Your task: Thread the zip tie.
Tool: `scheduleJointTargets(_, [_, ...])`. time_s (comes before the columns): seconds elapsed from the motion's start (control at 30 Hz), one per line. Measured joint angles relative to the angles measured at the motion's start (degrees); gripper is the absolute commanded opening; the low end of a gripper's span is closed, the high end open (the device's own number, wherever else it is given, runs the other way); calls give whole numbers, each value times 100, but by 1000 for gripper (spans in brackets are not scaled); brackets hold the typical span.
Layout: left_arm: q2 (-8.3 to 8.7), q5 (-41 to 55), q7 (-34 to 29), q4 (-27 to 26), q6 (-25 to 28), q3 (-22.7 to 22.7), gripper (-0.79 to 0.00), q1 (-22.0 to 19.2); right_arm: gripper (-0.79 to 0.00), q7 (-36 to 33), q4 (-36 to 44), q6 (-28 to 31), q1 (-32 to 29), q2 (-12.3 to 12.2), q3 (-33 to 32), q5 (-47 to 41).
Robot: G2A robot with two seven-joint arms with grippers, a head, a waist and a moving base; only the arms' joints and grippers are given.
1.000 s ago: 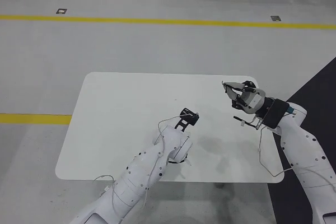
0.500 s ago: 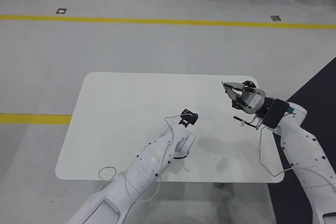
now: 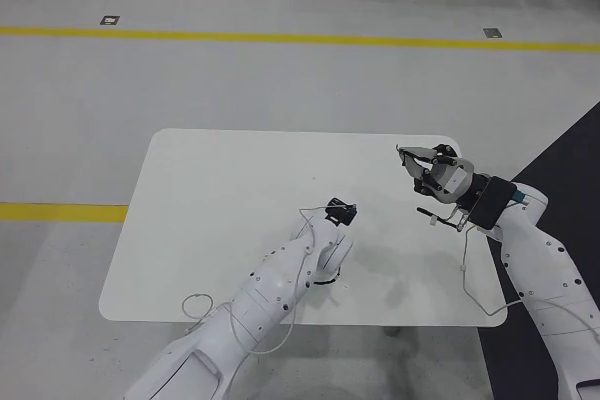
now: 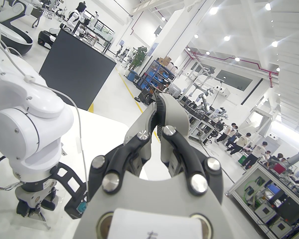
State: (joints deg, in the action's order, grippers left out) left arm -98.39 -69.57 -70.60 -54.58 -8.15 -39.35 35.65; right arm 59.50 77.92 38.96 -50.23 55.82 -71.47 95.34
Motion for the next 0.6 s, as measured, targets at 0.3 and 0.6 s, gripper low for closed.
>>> scheduleJointTargets(0.3, [-75, -30, -31, 97, 20, -19, -785, -68, -785, 0, 0, 0, 0, 0, 0, 0])
scheduleJointTargets(0.6, [30, -463, -395, -807, -118, -224, -785, 174, -785, 0, 0, 0, 0, 0, 0, 0])
